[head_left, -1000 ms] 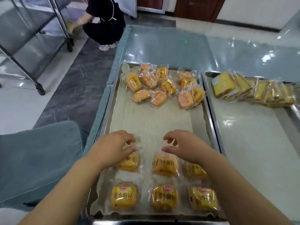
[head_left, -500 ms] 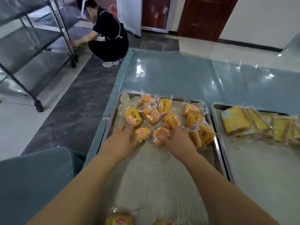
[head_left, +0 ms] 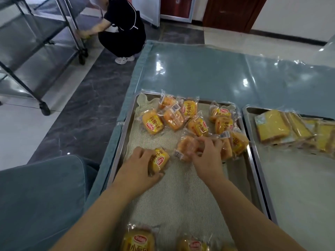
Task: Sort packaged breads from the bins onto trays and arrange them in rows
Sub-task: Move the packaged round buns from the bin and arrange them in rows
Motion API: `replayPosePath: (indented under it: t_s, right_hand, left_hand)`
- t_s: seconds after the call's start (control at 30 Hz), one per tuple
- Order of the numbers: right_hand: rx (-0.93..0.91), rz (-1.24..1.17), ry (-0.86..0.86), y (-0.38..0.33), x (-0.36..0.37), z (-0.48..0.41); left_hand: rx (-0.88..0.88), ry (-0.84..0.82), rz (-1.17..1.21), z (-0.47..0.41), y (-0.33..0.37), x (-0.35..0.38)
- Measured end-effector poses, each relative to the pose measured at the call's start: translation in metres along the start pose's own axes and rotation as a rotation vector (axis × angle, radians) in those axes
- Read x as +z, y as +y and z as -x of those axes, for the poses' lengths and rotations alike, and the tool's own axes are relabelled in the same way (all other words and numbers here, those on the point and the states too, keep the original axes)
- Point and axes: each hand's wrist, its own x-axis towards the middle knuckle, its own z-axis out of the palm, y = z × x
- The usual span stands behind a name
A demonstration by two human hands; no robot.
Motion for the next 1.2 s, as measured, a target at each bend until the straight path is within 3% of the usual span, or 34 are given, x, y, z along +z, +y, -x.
replayPosePath:
  t_s: [0.23,0.4,0.47,0.57,0.63,0.8,0.9,1.03,1.2]
  right_hand:
    - [-0.134,0.022,0.111,0.016,-0.025,0.044]
    - [-0.509,0.300,0.156,0.023,-0.031,0.063]
    - [-0.594,0.352,0.060,0.025,-0.032,0.068]
    - [-0.442,0.338,-0.305,0.022,-0.036,0.076]
    - [-0.335,0.362,-0.429,0.025,-0.040,0.079]
    - [-0.283,0.415,-0.338,0.032,-0.044,0.077]
    - [-0.232,0.449,-0.378,0.032,-0.040,0.072]
    - [-0.101,0.334,-0.450,0.032,-0.033,0.071]
    - [-0.063,0.242,-0.359,0.039,-0.039,0.075]
  left_hand:
    - [-0.044,-0.068,-0.026,0.020,0.007,0.000]
    - [-0.080,-0.063,0.051,0.024,0.008,0.003]
    - [-0.082,-0.040,0.104,0.026,0.009,0.004]
    - [-0.047,0.018,0.088,0.028,0.006,0.003]
    - [-0.031,0.021,0.050,0.029,0.002,0.002]
    - [0.170,0.028,-0.126,0.023,-0.011,0.001]
    - [0.247,-0.088,-0.175,0.010,-0.015,-0.002]
    - [0.174,-0.276,-0.121,-0.002,-0.019,-0.007]
    - [0.067,-0.215,-0.127,0.009,-0.016,-0.009]
